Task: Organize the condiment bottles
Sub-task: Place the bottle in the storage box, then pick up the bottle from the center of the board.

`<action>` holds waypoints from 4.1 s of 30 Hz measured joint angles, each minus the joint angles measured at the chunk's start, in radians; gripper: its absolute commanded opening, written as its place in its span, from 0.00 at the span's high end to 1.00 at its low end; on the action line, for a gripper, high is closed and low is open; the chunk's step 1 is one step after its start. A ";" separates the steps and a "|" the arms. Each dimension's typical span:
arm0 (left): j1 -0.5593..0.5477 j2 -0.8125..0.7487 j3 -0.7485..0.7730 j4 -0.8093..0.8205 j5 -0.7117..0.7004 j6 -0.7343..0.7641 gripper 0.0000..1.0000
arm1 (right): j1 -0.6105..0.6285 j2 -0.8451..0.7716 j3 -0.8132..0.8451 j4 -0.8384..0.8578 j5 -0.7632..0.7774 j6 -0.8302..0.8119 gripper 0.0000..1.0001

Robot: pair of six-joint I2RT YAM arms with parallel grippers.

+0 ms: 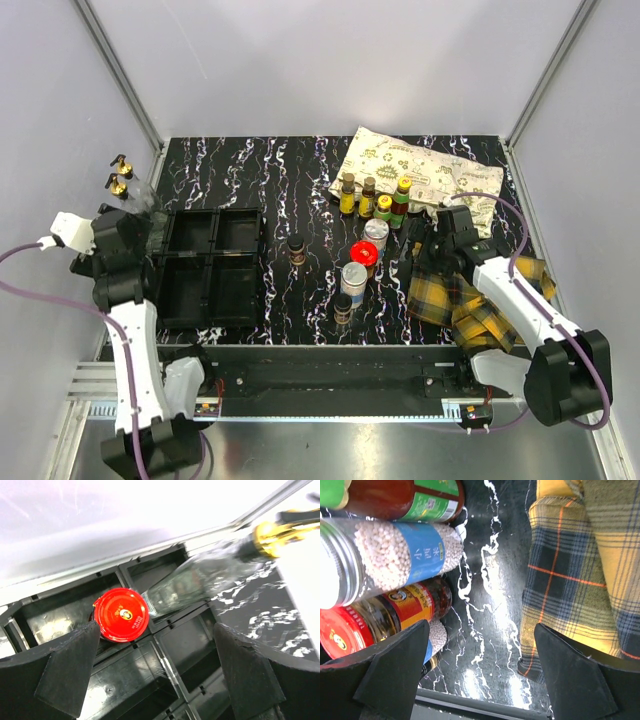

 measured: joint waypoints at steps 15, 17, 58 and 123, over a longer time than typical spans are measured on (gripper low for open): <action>-0.386 -0.057 0.085 0.052 0.002 0.179 0.01 | 0.147 0.081 0.042 0.001 0.024 0.015 0.18; -0.479 -0.028 0.103 0.066 0.004 0.216 0.01 | 0.168 0.112 0.042 0.002 0.035 0.024 0.18; -1.100 0.652 0.244 0.370 0.682 0.505 0.06 | 0.261 0.174 -0.083 0.391 0.087 0.225 0.17; -1.183 0.886 0.453 0.065 0.224 0.458 1.00 | 0.261 0.001 -0.104 0.210 0.240 0.236 0.12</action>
